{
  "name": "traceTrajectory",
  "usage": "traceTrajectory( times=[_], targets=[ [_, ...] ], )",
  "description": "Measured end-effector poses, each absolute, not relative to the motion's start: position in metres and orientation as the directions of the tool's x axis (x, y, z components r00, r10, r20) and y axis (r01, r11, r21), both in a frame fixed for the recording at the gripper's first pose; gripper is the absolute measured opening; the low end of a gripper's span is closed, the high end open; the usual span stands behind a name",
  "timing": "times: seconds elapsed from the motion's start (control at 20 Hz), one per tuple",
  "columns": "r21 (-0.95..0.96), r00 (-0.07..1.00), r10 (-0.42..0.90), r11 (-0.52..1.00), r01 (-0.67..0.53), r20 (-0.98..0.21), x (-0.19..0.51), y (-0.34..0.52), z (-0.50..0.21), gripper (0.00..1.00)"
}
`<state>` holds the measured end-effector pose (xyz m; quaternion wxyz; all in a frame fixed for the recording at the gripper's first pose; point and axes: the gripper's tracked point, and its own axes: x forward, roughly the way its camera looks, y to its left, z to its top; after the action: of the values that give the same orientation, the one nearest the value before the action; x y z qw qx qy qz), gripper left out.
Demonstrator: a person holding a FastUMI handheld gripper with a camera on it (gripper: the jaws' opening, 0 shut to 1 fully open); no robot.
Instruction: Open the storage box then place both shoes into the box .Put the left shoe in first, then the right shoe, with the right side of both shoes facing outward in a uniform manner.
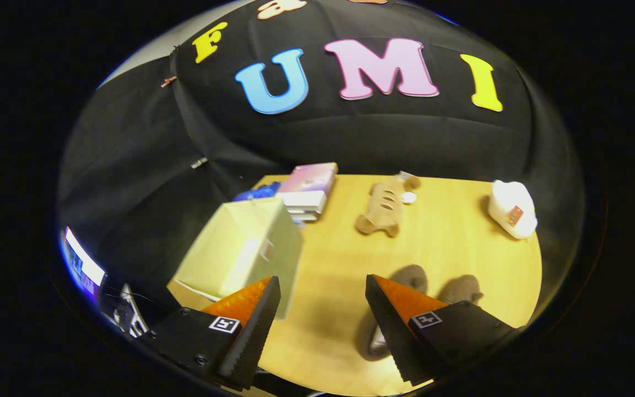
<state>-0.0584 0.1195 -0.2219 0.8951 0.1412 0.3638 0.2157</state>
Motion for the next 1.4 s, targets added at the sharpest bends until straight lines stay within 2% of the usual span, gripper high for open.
traceTrajectory(
  times=[0.15,0.3,0.45,0.6,0.7,0.85,0.9,1.05,1.1,1.2,1.4],
  targets=[
    [0.296,0.608,0.382,0.924,-0.242,-0.696,-0.078,0.086,-0.273,0.96],
    [0.219,0.577,0.310,0.950,-0.223,-0.756,-0.084,0.072,-0.314,0.91],
    [0.139,0.567,0.242,0.966,-0.219,-0.787,-0.071,0.067,-0.348,0.87],
    [0.081,0.562,0.193,0.973,-0.217,-0.804,-0.055,0.066,-0.374,0.77],
    [0.057,0.563,0.168,0.976,-0.210,-0.809,-0.045,0.066,-0.386,0.73],
    [0.034,0.578,0.136,0.982,-0.184,-0.805,-0.030,0.066,-0.399,0.56],
    [0.026,0.582,0.122,0.985,-0.172,-0.804,-0.025,0.064,-0.401,0.43],
    [0.010,0.585,0.074,0.994,-0.111,-0.808,-0.022,0.057,-0.405,0.25],
    [0.008,0.583,0.064,0.995,-0.097,-0.810,-0.023,0.055,-0.404,0.10],
    [0.019,0.578,0.065,0.996,-0.085,-0.814,-0.027,0.056,-0.401,0.06],
    [0.090,0.593,0.103,0.995,-0.052,-0.798,-0.035,0.059,-0.372,0.06]
  ],
)
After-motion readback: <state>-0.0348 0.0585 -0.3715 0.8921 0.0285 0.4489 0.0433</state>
